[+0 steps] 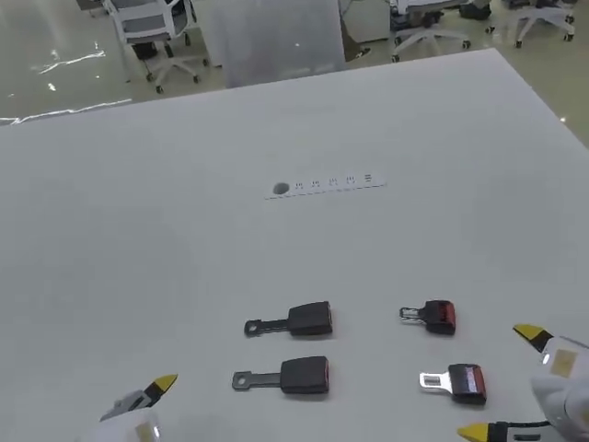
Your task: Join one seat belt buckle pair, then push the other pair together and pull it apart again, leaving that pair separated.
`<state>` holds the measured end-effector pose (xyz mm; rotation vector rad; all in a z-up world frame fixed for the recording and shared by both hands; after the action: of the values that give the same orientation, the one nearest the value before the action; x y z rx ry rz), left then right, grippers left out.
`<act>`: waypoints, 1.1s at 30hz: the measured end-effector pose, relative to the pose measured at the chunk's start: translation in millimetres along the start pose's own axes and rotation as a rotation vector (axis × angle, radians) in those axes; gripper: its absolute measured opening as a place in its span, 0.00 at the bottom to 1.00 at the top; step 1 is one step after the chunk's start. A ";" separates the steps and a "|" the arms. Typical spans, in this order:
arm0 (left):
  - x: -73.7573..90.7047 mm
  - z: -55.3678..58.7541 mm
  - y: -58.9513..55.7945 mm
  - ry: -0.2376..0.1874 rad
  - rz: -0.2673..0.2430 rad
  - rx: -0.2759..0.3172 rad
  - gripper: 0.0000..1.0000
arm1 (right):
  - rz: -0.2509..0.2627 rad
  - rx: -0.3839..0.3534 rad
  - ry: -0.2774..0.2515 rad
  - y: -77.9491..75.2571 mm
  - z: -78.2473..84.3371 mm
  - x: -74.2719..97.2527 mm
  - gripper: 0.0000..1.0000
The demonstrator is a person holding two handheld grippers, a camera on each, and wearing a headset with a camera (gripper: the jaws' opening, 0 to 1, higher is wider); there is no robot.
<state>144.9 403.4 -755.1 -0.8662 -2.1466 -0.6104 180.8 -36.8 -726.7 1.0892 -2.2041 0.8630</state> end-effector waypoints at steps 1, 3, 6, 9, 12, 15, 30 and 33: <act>0.0 0.0 -0.2 0.001 0.002 0.003 0.99 | -0.007 -0.002 -0.001 -0.3 0.0 -1.1 0.92; 0.0 0.9 -1.1 0.011 0.004 -0.002 0.99 | -0.021 -0.001 -0.004 -0.9 -0.3 -4.2 0.90; -0.2 0.7 -6.5 0.027 0.020 -0.044 0.97 | -0.048 0.029 -0.001 -1.0 -2.3 -7.8 0.84; 2.5 -2.6 -3.7 0.013 0.013 -0.031 0.93 | -0.065 0.028 -0.017 -2.8 -6.5 -11.2 0.79; 3.5 -1.5 2.6 0.025 -0.006 0.000 0.92 | -0.086 0.058 -0.016 -3.6 -9.9 -16.1 0.77; 4.5 -1.5 3.0 0.028 -0.003 -0.002 0.93 | -0.092 0.064 -0.011 -7.1 -11.0 -19.4 0.76; -5.6 -24.9 14.2 0.045 0.035 0.064 0.82 | -0.153 0.142 0.049 -15.8 -7.2 -23.4 0.70; -18.9 -39.3 5.6 0.080 0.073 -0.035 0.75 | -0.177 0.162 0.059 -15.6 -4.9 -27.5 0.67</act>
<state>176.2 374.5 -744.4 -0.9191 -2.0290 -0.6366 209.3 -27.1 -737.6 1.2961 -1.9825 0.9949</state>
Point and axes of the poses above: the centre of the closed fingertips' face, and the gripper's own axes: x roughly backward along the fingers, y roughly to its left, z roughly out of its underside, the point moved 8 cm from there along x, roughly backward along the fingers, and after that the axes turned 12 degrees about x, right-handed, at the moved point
